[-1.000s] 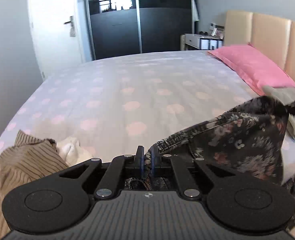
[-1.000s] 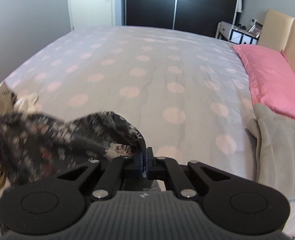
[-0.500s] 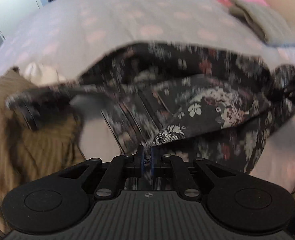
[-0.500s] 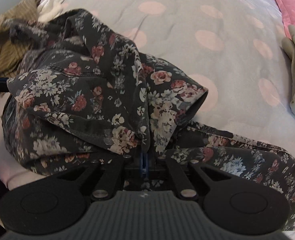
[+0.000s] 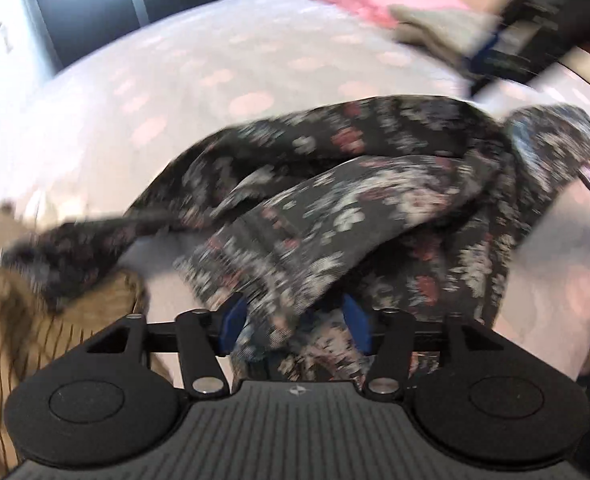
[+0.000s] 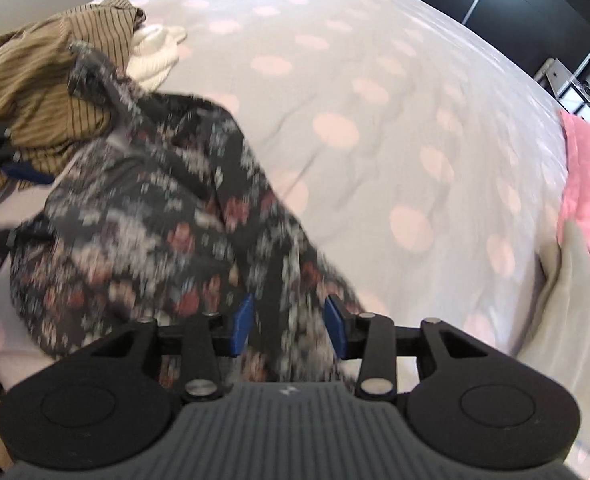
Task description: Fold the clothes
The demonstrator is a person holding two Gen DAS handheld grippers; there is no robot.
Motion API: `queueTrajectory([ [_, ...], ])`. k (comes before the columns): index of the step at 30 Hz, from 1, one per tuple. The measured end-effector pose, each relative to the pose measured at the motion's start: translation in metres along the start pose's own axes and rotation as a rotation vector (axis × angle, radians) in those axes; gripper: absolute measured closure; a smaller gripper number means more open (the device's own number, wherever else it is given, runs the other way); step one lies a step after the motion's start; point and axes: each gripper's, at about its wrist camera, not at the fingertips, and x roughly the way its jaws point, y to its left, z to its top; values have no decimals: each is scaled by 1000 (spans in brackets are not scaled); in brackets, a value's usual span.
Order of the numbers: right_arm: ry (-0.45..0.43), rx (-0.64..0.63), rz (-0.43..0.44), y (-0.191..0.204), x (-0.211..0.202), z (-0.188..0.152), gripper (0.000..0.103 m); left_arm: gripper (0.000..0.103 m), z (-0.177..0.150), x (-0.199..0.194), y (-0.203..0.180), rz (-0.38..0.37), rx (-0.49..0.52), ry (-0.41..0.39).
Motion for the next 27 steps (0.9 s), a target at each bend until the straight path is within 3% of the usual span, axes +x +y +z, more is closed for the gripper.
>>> queueTrajectory([
  [3, 18, 1, 35, -2, 24, 24, 59, 51, 5, 9, -6, 17, 42, 34],
  [6, 36, -18, 66, 0, 48, 44, 52, 59, 11, 20, -1, 26, 28, 98],
  [8, 38, -44, 69, 4, 62, 55, 50, 71, 16, 29, 7, 29, -6, 155],
  [11, 47, -85, 87, 10, 82, 74, 46, 77, 22, 40, 15, 15, -10, 213],
  [14, 56, -116, 111, 14, 100, 91, 45, 81, 26, 51, 19, 8, 2, 265],
  [20, 77, -165, 148, 20, 130, 112, 45, 83, 27, 57, 18, 15, 19, 289],
  [22, 78, -154, 164, 19, 137, 116, 48, 83, 27, 58, 17, 17, 24, 296],
  [23, 80, -135, 182, 17, 139, 118, 56, 83, 27, 59, 17, 19, 26, 299],
  [24, 82, -108, 206, 15, 141, 119, 78, 83, 27, 60, 17, 20, 28, 303],
  [27, 62, -59, 239, 8, 132, 118, 95, 83, 28, 63, 16, 23, 35, 314],
])
